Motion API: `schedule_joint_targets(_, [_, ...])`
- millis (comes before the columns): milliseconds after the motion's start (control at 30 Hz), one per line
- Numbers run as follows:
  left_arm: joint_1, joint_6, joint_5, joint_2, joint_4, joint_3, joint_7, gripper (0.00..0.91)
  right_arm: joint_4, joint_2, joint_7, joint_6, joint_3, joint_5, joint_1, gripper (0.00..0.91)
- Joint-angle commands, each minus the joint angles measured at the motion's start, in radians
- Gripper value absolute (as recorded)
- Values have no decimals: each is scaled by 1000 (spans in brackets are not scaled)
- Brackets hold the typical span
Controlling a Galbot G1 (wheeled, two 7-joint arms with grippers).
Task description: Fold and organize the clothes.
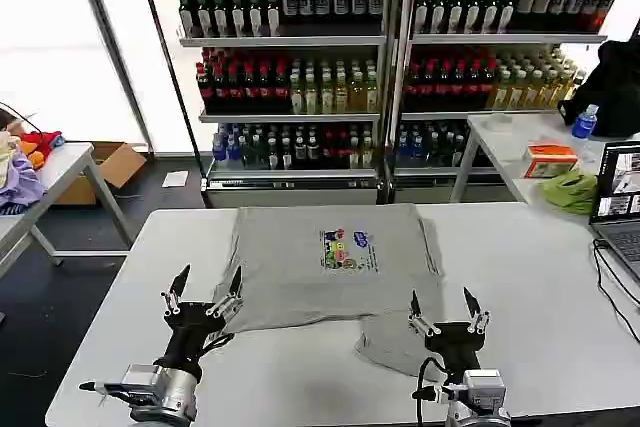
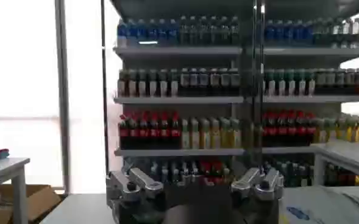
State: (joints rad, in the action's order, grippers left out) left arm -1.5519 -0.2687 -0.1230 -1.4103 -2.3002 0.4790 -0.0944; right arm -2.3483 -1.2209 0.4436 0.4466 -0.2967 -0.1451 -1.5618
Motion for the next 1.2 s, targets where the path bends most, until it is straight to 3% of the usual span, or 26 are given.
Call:
schedule_joint_targets(33, [0,-18,-10,14,7,-1,-6,907,-5,2,9,3,-1,-12,-9,907])
schedule_joint_targets(367, [19,-79,-59,66,69,13,-4,907,32,0,45,25,28,-78,-29,907])
schedule_joint_targets(633, [34,-155,-161,155,162,26,-2,907,71,-8,84,30,49,-93,-37,907])
schedule_joint_targets(1200, [60,-201,-207,186,283,27,-1,907,115,-19,110,16,55,-100,-76,907])
